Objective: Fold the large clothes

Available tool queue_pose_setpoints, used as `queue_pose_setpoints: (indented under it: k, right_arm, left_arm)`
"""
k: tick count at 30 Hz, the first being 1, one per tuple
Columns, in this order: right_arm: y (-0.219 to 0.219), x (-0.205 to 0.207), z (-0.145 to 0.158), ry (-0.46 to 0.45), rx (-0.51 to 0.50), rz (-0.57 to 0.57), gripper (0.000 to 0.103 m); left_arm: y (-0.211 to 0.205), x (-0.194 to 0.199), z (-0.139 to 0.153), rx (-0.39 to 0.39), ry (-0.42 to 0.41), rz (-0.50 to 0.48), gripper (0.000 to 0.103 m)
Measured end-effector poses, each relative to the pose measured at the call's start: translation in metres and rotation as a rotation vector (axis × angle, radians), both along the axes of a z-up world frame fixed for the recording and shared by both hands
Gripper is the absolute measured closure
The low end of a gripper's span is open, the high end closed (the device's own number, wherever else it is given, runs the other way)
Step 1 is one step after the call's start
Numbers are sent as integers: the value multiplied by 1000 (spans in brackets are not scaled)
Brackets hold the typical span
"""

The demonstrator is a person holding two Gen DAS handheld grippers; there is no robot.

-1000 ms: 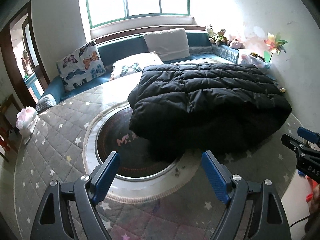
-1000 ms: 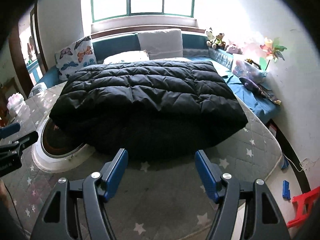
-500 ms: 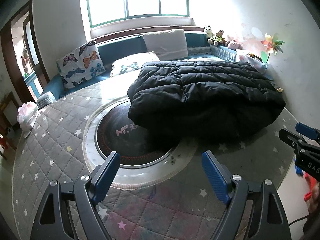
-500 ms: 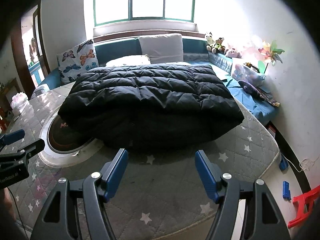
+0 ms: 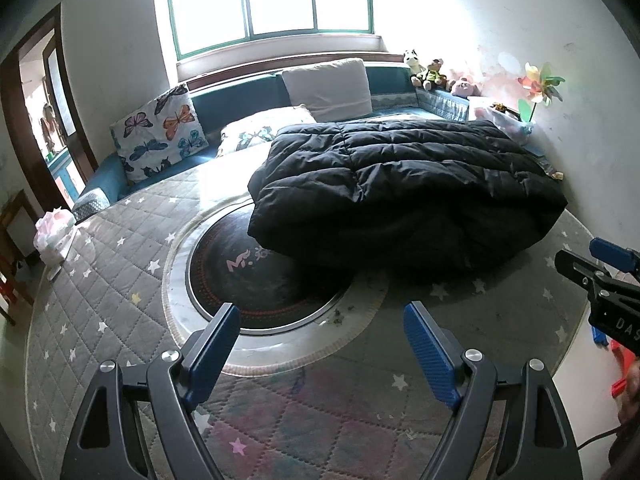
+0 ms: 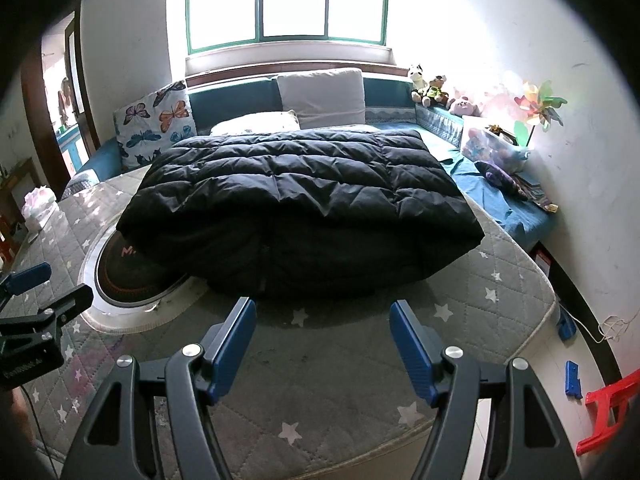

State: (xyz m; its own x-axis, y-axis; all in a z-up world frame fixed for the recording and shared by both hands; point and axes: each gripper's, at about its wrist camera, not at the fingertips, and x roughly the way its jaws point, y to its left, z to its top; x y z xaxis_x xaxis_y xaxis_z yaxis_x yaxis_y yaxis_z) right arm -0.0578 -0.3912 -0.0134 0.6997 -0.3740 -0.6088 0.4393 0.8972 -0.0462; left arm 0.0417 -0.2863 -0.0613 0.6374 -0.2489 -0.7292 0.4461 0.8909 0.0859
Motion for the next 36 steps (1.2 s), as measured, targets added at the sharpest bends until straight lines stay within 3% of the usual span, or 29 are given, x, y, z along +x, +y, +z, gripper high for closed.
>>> queue_pose_setpoints:
  k: [36]
  right_arm:
    - [4, 0, 1, 6, -1, 10, 27]
  left_arm:
    - [-9, -2, -4, -1, 11, -8, 13]
